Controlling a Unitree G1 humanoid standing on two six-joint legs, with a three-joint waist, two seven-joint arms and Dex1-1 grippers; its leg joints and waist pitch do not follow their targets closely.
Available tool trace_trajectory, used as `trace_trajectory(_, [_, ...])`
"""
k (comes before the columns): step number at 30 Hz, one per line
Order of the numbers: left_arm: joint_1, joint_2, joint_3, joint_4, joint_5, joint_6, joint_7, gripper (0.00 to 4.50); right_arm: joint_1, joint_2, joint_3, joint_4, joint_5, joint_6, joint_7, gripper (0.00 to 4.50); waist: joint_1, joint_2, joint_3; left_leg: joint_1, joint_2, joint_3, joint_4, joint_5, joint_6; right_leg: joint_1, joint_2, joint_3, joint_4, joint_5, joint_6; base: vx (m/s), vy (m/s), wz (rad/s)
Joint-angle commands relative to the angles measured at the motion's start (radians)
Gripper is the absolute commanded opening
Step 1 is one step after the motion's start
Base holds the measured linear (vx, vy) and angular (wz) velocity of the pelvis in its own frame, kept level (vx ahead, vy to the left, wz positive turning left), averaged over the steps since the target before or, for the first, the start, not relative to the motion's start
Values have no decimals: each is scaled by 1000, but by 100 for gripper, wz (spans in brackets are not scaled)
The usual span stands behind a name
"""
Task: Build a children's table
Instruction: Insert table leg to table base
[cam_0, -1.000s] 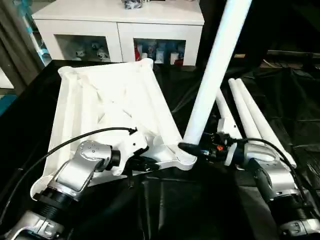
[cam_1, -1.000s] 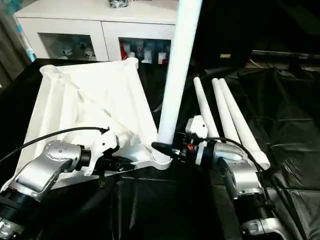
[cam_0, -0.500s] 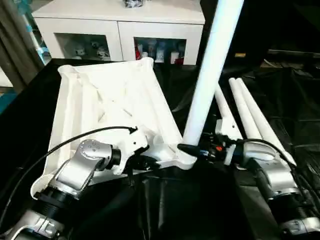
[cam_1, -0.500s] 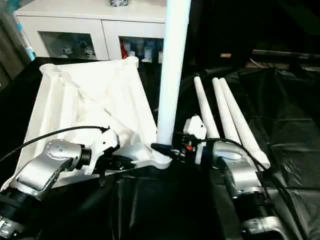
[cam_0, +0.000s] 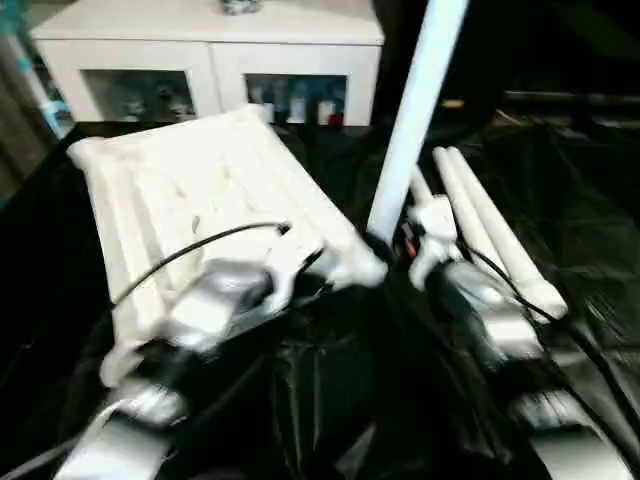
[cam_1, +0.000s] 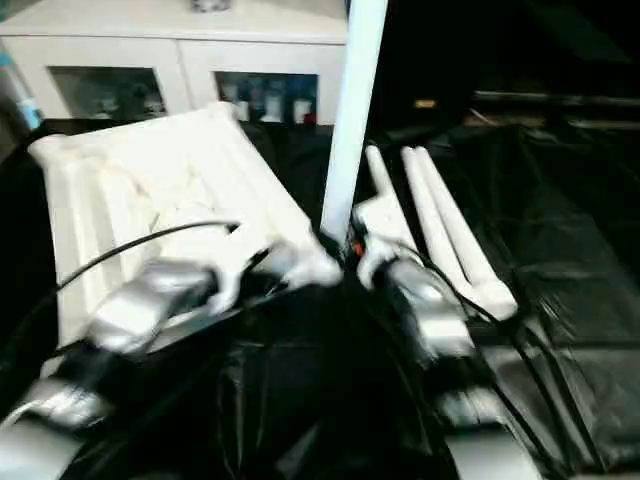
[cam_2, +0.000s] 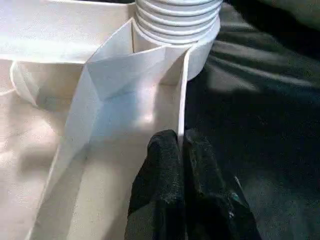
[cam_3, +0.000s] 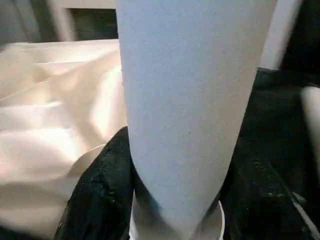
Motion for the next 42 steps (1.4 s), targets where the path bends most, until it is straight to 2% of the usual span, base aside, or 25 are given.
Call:
trace_trajectory(1, [-67,-46,33,23,21,-14,114,0,60,67,51,162,-40,78,-24,188,-9,8,-27,57,92,-79,-107,-735,-117,-24,-89,34,-104,-572,-121,0,0,0])
trace_trajectory(3, [-77,-61,35,39,17,-18,123,0,47,75,52,177,-47,71,-32,188,-8,10,-28,53,93,-80,-116,-740,-113,-13,-86,28,-105,-527,-111,0,0,0])
trace_trajectory(8, [-89,-72,36,60,13,-30,114,0,17,87,49,220,-58,50,-39,188,-4,12,-28,54,94,-74,-123,-713,-98,-15,-90,31,-112,-475,-124,0,0,0])
trace_trajectory(13, [-101,-63,43,87,15,-44,111,0,-4,89,28,259,-67,35,-44,188,-4,6,-24,61,93,-73,-120,-737,-93,-22,-91,28,-121,-532,-115,0,0,0])
trace_trajectory(14, [-102,-62,42,89,15,-47,106,0,-8,89,25,264,-69,32,-44,188,-3,11,-22,64,93,-74,-121,-751,-95,-24,-91,25,-122,-549,-108,0,0,0])
trace_trajectory(16, [-102,-60,40,90,15,-50,98,0,-13,90,21,272,-71,28,-42,188,-5,10,-20,68,93,-75,-125,-782,-101,-26,-84,18,-124,-557,-97,0,0,0])
trace_trajectory(19, [-94,-58,34,79,13,-49,79,0,-38,87,21,296,-84,28,-61,188,-10,17,-16,62,95,-71,-146,-857,-112,-13,-72,-15,-113,-539,-83,0,0,0])
trace_trajectory(20, [-93,-58,34,77,13,-49,76,0,-43,87,17,300,-83,28,-58,188,-9,19,-16,58,97,-69,-156,-874,-118,-11,-67,-19,-107,-530,-83,0,0,0])
trace_trajectory(22, [-91,-57,33,75,13,-49,74,0,-47,89,8,302,-75,28,-40,188,0,17,-18,57,95,-41,-178,-877,-115,-6,-52,-23,-88,-491,-95,0,0,0])
trace_trajectory(23, [-88,-56,31,70,12,-48,70,0,-55,88,-4,303,-65,29,-30,188,6,11,-24,76,86,-31,-165,-820,-102,-14,-66,-13,-104,-499,-102,0,0,0])
trace_trajectory(24, [-87,-55,31,69,12,-48,68,0,-57,88,-7,304,-62,29,-28,188,4,3,-24,88,80,-35,-141,-773,-88,-26,-84,-4,-126,-537,-100,0,0,0])
trace_trajectory(25, [-87,-55,31,69,12,-47,68,0,-58,87,-8,304,-61,30,-27,244,6,-1,-23,99,75,-43,-114,-716,-70,-35,-110,4,-150,-589,-97,0,0,0])
trace_trajectory(26, [-87,-54,31,69,12,-49,65,0,-64,86,-11,306,-61,27,-26,244,12,-11,-17,86,75,-61,-83,-571,-17,-20,-151,15,-176,-697,-80,0,0,0])
trace_trajectory(27, [-87,-54,30,70,12,-50,64,0,-68,85,-13,308,-61,25,-26,258,18,0,-12,60,88,-77,-88,-492,1,4,-160,15,-170,-721,-77,0,0,0])
trace_trajectory(28, [-86,-52,30,69,12,-51,61,0,-72,83,-15,307,-60,22,-22,265,17,9,-14,54,96,-81,-100,-505,-9,12,-148,5,-161,-692,-77,40,24,-22])
trace_trajectory(29, [-86,-49,29,67,13,-53,57,0,-81,83,-24,310,-56,15,-18,276,8,20,-18,44,110,-89,-131,-602,-54,25,-107,-18,-128,-567,-77,40,24,-22])
trace_trajectory(30, [-86,-49,29,67,13,-53,57,0,-81,83,-24,310,-56,15,-18,284,6,23,-21,41,116,-91,-154,-699,-97,27,-85,-19,-97,-416,-99,0,0,0])
trace_trajectory(32, [-85,-46,29,64,14,-54,51,0,-92,82,-34,317,-53,4,-11,293,5,20,-20,64,107,-70,-160,-790,-133,-1,-77,-14,-94,-346,-140,0,0,0])
trace_trajectory(33, [-84,-45,30,61,14,-54,48,0,-95,82,-37,318,-53,1,-8,310,3,17,-19,71,100,-65,-152,-791,-129,-8,-81,-14,-105,-364,-144,0,0,0])
trace_trajectory(34, [-82,-43,29,56,14,-53,44,0,-99,82,-43,316,-50,-3,-3,320,5,9,-20,69,93,-64,-128,-713,-88,-3,-111,-3,-121,-445,-145,0,0,0])
trace_trajectory(36, [-78,-39,26,45,14,-53,33,0,-108,80,-51,315,-48,-12,7,338,11,8,-19,60,96,-67,-117,-619,-53,5,-130,3,-134,-510,-136,0,0,0])
trace_trajectory(37, [-77,-38,26,44,14,-53,32,0,-109,79,-52,315,-48,-14,7,346,11,8,-19,60,96,-67,-117,-619,-53,5,-130,3,-134,-510,-136,0,0,0])
trace_trajectory(38, [-75,-36,25,39,14,-52,28,0,-113,78,-54,316,-48,-21,7,355,15,8,-24,49,104,-71,-119,-545,-45,16,-132,8,-125,-486,-143,0,0,0])
trace_trajectory(41, [-73,-27,25,35,15,-54,21,0,-126,73,-62,316,-44,-34,9,382,17,10,-26,50,107,-61,-125,-513,-56,11,-115,11,-108,-359,-188,0,0,0])
trace_trajectory(42, [-72,-25,25,37,15,-57,19,0,-129,72,-62,317,-46,-40,11,390,17,11,-33,49,106,-58,-123,-501,-55,17,-116,10,-104,-337,-200,0,0,0])
